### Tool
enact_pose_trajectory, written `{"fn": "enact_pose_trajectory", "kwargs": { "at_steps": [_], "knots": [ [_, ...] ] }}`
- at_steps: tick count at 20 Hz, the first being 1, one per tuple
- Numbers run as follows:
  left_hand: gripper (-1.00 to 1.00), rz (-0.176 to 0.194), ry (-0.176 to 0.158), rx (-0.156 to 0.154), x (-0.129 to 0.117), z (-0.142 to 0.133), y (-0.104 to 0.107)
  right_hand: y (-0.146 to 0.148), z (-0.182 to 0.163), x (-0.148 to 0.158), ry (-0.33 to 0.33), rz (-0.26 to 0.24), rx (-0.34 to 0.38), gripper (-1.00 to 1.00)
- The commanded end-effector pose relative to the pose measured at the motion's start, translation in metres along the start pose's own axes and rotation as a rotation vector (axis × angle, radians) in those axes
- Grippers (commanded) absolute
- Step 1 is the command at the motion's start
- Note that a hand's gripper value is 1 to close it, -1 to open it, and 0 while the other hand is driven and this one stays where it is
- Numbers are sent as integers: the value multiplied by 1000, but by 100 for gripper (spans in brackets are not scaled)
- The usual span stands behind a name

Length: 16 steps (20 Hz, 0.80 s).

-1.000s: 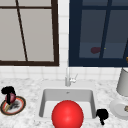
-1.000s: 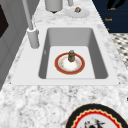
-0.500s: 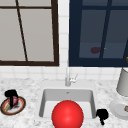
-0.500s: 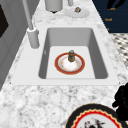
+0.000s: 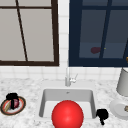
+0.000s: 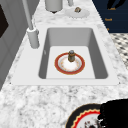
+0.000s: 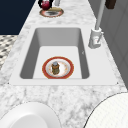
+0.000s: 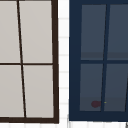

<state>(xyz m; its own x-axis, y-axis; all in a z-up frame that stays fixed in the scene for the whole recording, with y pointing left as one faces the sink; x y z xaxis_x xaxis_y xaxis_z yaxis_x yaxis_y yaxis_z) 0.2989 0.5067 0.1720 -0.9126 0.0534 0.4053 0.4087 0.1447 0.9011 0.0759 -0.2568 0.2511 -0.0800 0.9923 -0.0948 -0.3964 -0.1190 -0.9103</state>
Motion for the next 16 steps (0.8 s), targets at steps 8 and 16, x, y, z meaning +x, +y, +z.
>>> {"fn": "enact_pose_trajectory", "kwargs": {
  "at_steps": [8,16],
  "knots": [
    [-100,61,3,0,-35,35,1,0,0,0,0,0,0,0],
    [-100,93,5,-22,-30,32,16,0,0,0,0,0,0,0]
  ]
}}
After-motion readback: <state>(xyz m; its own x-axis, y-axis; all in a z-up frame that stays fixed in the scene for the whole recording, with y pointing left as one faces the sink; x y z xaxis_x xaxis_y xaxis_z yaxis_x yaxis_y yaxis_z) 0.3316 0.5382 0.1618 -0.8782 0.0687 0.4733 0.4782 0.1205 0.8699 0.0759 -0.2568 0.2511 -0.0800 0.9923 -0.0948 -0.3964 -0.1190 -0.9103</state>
